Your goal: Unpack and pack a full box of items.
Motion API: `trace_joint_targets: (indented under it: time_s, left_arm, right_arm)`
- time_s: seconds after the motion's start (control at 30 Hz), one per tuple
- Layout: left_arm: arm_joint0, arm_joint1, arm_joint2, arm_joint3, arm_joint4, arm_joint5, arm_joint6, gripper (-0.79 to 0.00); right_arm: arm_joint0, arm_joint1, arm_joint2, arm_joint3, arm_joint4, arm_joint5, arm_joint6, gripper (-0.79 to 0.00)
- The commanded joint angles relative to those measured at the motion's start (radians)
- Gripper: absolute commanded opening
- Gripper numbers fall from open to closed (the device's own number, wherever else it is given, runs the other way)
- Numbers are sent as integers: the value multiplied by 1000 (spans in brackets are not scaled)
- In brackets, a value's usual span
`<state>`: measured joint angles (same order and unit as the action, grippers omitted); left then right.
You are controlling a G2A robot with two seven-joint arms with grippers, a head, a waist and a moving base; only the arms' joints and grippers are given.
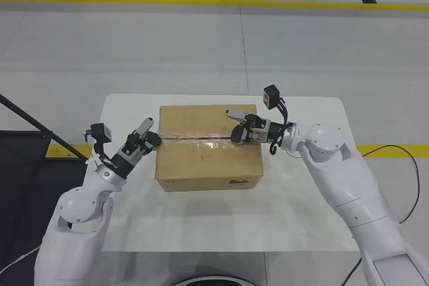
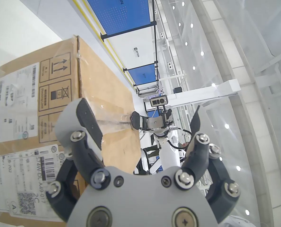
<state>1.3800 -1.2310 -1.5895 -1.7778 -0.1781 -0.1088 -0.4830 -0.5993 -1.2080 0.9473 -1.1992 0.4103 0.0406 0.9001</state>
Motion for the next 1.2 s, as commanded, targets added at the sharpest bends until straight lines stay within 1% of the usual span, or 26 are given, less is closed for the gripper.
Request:
trace_joint_targets:
  time_s: [0.0, 0.33, 0.43, 0.57, 0.77, 0.93, 1.17]
  left_arm:
    - [2, 0, 4, 0, -3, -4, 0, 0]
    - [15, 3, 2, 0, -32, -25, -4, 0]
    - [29, 4, -20, -5, -61, -49, 10, 0]
    - [56, 8, -72, -4, -100, -69, 20, 0]
    - [83, 12, -128, 38, -148, -85, 25, 0]
    - [84, 14, -131, 71, -154, -97, 16, 0]
    - [76, 15, -121, 91, -154, -100, 8, 0]
  right_arm:
    - [17, -13, -28, 15, 11, -3, -9, 0]
    - [108, -90, -167, 109, 44, -24, -53, 0]
    - [136, -116, -204, 140, 58, -32, -56, 0]
    - [168, -149, -240, 173, 79, -44, -64, 0]
    - [214, -198, -294, 225, 94, -48, -63, 0]
    - [237, -239, -328, 266, 118, -68, -71, 0]
    - [257, -296, -354, 343, 170, -119, -82, 0]
